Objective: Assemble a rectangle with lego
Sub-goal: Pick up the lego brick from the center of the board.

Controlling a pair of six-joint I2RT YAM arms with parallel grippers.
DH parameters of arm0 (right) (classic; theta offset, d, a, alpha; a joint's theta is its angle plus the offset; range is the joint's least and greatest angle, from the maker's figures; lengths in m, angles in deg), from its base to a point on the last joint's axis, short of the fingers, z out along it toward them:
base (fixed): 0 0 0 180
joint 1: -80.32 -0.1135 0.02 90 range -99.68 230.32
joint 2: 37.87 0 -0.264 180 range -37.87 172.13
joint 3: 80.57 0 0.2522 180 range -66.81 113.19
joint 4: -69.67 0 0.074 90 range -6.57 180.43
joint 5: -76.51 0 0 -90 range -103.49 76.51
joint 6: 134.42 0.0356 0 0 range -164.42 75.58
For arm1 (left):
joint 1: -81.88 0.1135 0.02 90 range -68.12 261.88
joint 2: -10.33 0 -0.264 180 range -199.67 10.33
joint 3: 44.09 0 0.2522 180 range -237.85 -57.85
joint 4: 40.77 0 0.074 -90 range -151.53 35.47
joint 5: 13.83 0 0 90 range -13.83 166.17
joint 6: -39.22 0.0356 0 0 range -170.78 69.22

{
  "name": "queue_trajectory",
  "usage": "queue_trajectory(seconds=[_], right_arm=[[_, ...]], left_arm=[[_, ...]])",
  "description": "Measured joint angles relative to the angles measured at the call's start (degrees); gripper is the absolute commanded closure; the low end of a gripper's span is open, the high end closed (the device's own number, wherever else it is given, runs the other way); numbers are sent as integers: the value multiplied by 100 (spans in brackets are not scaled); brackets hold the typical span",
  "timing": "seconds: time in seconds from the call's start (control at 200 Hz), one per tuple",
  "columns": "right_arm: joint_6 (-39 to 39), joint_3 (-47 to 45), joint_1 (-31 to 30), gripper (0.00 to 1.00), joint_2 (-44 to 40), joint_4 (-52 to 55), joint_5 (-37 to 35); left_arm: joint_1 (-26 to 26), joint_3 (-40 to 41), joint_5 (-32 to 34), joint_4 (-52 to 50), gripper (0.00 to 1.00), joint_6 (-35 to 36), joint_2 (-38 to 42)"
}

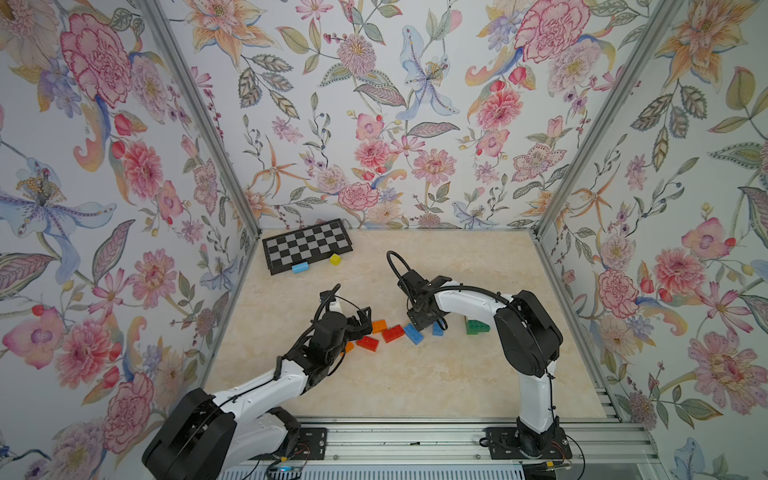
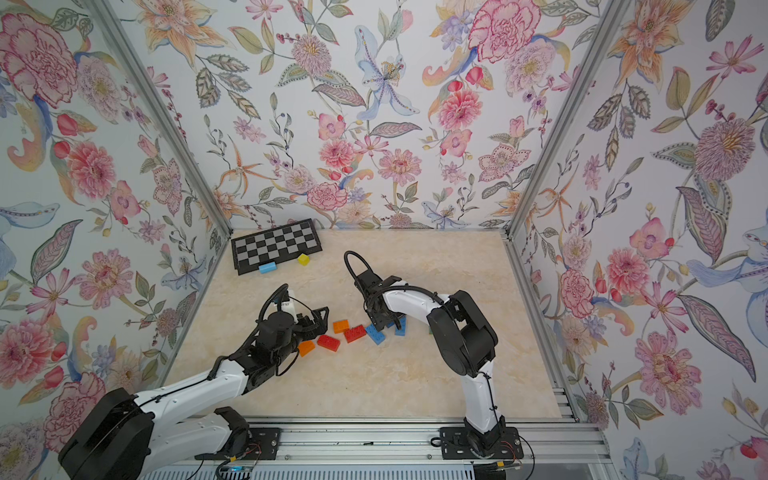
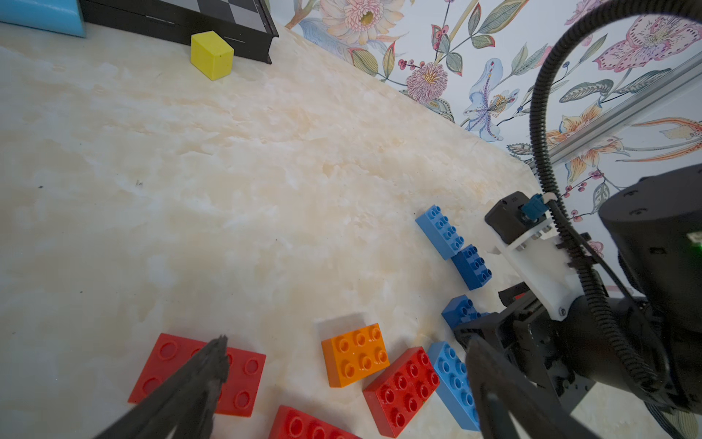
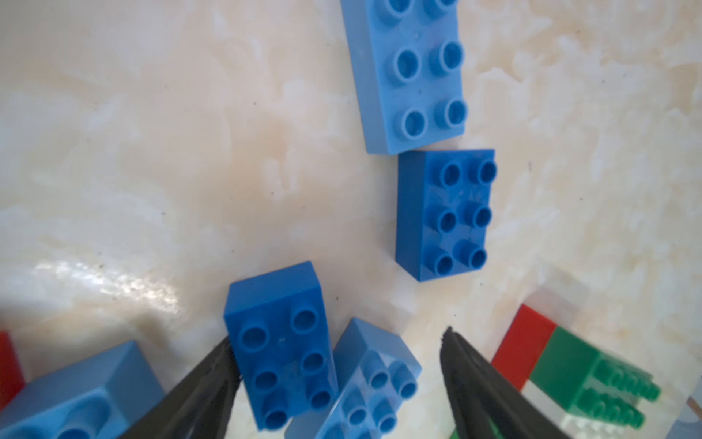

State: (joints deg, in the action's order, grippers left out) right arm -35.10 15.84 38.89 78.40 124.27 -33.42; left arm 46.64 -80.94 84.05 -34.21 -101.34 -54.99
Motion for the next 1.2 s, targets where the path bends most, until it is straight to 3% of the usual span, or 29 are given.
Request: queue_trajectory(seconds=[0.31, 0.605, 0.841, 1.201], right_arm=[[-105, 236, 52, 46, 212, 2, 420], [22, 243, 83, 86, 234, -17, 802], [350, 151, 61, 91, -11, -15, 968], [1615, -1427, -315, 93, -2341, -85, 726]], left_arm=[[44, 0, 0, 35, 1, -4, 2], [50, 0, 0, 35, 1, -44, 2], [66, 0, -2, 31, 1, -39, 20], [76, 0, 2, -20, 1, 50, 278]])
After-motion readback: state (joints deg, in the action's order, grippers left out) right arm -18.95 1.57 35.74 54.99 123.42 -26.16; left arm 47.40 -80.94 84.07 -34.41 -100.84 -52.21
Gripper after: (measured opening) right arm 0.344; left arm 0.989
